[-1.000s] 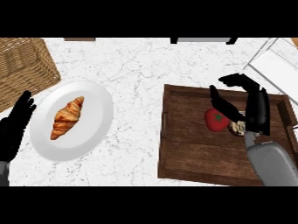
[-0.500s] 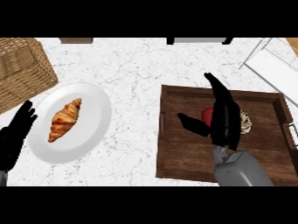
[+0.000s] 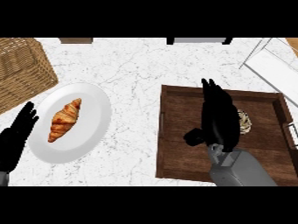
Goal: Pick the tomato from the tray and place it in the tiered shelf
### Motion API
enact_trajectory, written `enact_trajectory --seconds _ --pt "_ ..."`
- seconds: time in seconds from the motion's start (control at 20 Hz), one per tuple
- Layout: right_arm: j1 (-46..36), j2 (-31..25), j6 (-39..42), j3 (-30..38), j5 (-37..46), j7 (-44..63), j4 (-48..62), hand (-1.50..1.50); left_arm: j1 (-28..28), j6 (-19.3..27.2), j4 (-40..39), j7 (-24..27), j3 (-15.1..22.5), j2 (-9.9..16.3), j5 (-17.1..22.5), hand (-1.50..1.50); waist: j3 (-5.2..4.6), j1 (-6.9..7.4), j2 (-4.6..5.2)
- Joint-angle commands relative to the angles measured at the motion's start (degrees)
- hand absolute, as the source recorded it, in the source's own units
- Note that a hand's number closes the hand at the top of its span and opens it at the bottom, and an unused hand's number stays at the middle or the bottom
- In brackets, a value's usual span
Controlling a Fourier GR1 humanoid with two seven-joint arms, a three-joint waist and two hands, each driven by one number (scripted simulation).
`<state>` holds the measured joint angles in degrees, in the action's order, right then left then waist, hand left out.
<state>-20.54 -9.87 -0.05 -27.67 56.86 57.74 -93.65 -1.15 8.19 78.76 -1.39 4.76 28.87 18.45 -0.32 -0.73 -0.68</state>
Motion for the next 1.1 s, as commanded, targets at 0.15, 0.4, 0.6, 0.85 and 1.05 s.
enact_trajectory --seconds 0.15,0.4,0.6,0.85,1.05 --pt "-4.2 -0.2 26.1 0.0 -5.4 10.6 -2.8 -1.50 -1.3 -2.0 -1.5 2.2 -1.4 0.4 0.4 0.00 0.14 0.47 0.38" --pt "-7.2 -1.0 33.2 3.7 -6.7 11.6 -1.0 -1.50 -1.5 -2.5 1.1 0.3 -1.5 1.0 0.2 0.00 0.21 0.80 0.45" --pt "-7.2 -0.2 32.8 4.8 -5.0 10.6 1.3 -1.50 -0.3 -2.2 1.2 -0.4 -1.9 0.2 -0.1 0.00 0.27 0.91 0.60" --pt "-5.0 -0.1 30.6 5.4 -2.4 5.8 5.9 -1.50 -0.2 -1.6 1.0 -0.2 -2.1 -1.0 -1.3 0.00 0.30 1.09 0.72" --pt "-7.1 -0.9 31.3 9.5 -1.4 2.8 9.6 -1.50 -1.2 -2.5 1.8 -0.2 -2.2 -2.0 -1.7 0.00 0.31 1.26 0.70"
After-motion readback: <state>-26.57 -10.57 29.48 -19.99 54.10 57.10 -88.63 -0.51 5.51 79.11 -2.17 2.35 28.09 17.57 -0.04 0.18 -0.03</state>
